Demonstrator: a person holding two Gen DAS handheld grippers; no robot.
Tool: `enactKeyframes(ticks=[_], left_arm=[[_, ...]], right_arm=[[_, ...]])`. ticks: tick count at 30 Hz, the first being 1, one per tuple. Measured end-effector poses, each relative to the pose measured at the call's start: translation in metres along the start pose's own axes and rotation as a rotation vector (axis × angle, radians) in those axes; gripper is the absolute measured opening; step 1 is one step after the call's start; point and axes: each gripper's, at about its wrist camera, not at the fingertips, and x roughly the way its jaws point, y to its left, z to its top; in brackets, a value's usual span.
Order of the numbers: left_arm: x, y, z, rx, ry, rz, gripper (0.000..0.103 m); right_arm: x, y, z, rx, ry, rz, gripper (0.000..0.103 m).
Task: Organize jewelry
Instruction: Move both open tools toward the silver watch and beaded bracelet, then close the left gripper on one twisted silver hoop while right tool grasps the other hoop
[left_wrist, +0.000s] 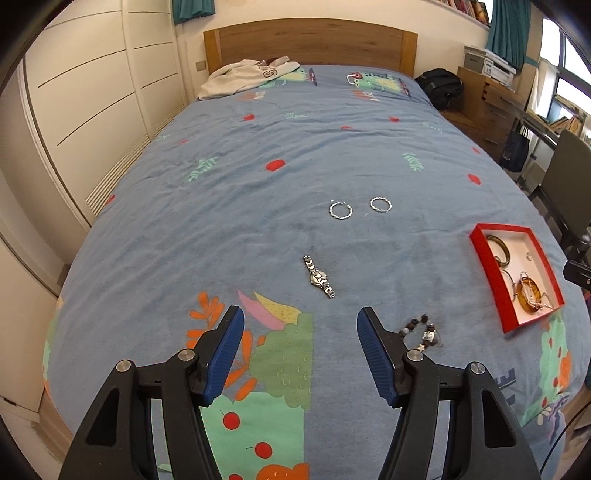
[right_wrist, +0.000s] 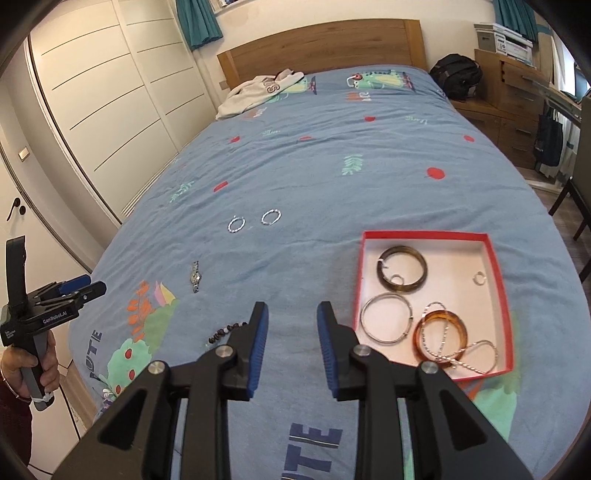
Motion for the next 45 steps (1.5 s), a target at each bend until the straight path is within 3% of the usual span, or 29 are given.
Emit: enactKeyframes(ticks=[18, 34, 38, 45], left_arm=[[0.043, -0.003, 0.002, -0.027, 0.030, 0.009, 0.063], [0.104, 0.022, 0.045, -0.025, 0.052, 0.025, 0.063], [0.132, 0.033, 0.059, -0.048, 0.077, -0.020, 0.063], [0.197, 0.046, 0.098, -0.078, 0.131, -0.167, 0.059]], right_arm=[[0.061, 0.024, 0.000, -0.032, 0.096, 0.023, 0.027], [0.133, 0.050, 0.050, -0.084, 0.131, 0.073, 0.027], [0.158, 0.054, 0.068, -0.092, 0.134, 0.086, 0.027], [0.213, 0.051, 0.102, -0.095, 0.151, 0.094, 0.027]])
